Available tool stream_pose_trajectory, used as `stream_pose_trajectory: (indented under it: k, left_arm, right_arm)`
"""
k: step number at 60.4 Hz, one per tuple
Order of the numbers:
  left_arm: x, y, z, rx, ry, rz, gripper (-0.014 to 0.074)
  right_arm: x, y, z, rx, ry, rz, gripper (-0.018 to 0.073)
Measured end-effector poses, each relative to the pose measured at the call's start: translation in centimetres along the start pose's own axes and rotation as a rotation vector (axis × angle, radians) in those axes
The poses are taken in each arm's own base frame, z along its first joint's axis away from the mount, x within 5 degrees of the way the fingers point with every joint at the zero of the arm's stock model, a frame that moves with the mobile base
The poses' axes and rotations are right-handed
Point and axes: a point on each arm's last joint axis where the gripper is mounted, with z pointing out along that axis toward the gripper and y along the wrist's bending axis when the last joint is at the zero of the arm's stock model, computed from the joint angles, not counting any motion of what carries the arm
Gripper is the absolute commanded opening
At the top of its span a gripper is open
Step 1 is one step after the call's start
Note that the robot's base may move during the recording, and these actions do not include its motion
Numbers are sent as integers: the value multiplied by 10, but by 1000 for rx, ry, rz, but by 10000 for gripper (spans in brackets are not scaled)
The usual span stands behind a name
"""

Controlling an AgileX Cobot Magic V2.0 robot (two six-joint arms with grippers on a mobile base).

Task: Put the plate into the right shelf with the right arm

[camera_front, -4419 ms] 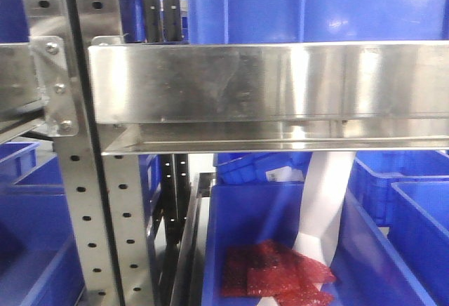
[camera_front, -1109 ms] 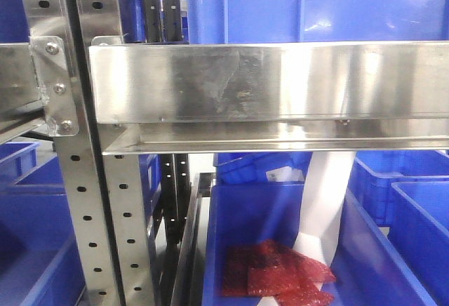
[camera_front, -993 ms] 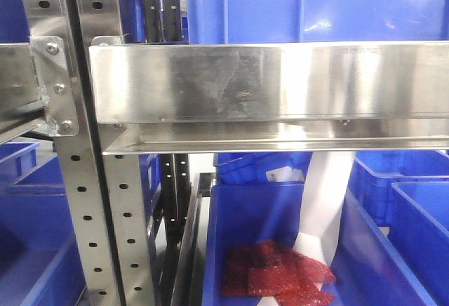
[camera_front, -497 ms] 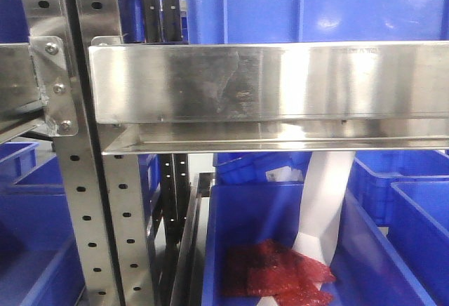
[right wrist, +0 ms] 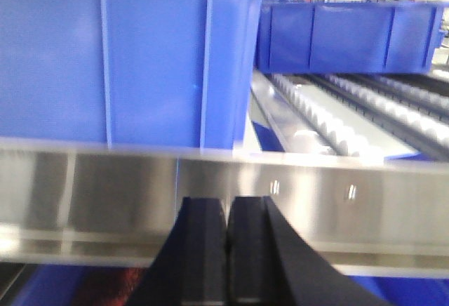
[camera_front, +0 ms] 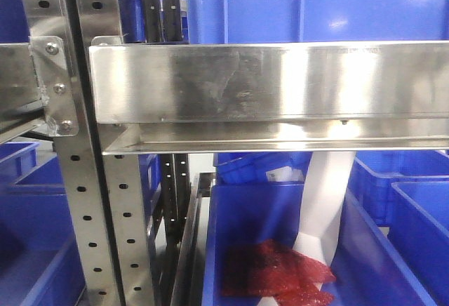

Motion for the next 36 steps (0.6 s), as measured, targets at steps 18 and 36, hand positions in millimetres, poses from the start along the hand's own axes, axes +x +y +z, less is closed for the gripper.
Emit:
stream_pose_trajectory:
  k: [18,36]
  left_arm:
    - [0,0,0,0,0,0,-47]
    - [0,0,0,0,0,0,-47]
  right_arm:
    - [39,0,-1,0,6,7,54]
    - [38,0,-1,0,-7,17,54]
